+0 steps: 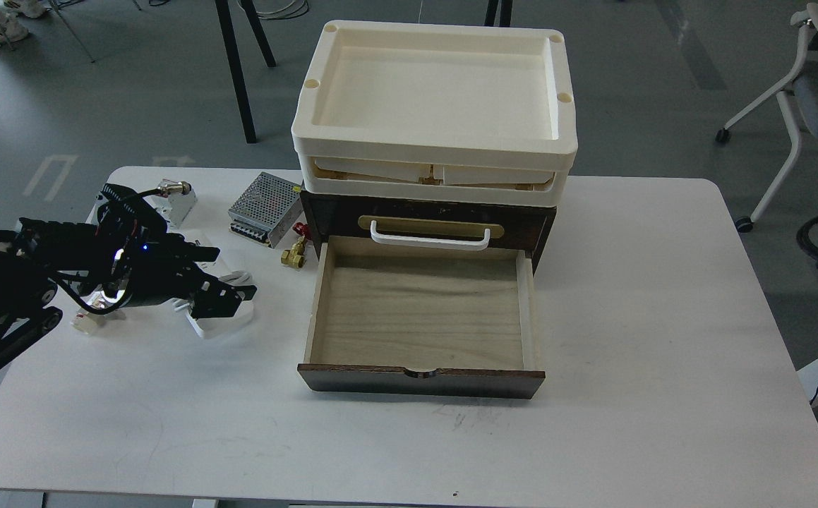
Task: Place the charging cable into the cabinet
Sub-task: 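Reach the left gripper to the white coiled charging cable and grasp it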
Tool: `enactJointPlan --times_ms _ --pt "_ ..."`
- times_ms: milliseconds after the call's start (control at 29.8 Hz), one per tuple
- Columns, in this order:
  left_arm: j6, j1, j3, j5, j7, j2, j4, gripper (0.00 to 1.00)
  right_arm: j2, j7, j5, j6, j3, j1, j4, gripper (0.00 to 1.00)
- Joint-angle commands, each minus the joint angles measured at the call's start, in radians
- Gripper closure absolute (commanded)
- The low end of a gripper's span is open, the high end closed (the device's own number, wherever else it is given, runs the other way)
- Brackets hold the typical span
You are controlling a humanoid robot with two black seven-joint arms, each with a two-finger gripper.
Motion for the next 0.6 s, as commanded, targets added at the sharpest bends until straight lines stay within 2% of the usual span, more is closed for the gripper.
enactJointPlan --times_ms 0,168,336,470,537,570 --pt "0.027 -0.011 0.001 0.0 0.0 -0.032 0.075 0.03 -0.001 0.0 0.001 0.0 0.001 -0.001 0.0 0.0" --pt "0.032 -0.012 0.04 0.0 0.0 -0.053 0.113 0.05 -0.004 0.0 0.001 0.0 0.001 -0.003 -0.001 0.0" --pt "0.042 -0.012 0.06 0.0 0.0 -0.091 0.182 0.16 -0.006 0.0 0.001 0.0 0.003 -0.004 -0.001 0.0" --pt "0.088 -0.012 0.092 0.0 0.0 -0.111 0.231 0.26 -0.007 0.0 0.001 0.0 0.003 -0.012 -0.001 0.0" --pt "0.11 -0.014 0.106 0.0 0.0 -0.118 0.256 0.35 -0.009 0.0 0.001 0.0 0.004 -0.02 -0.001 0.0" --pt "0.11 -0.014 0.109 0.0 0.0 -0.119 0.261 0.36 -0.009 0.0 0.001 0.0 0.004 -0.021 -0.001 0.0"
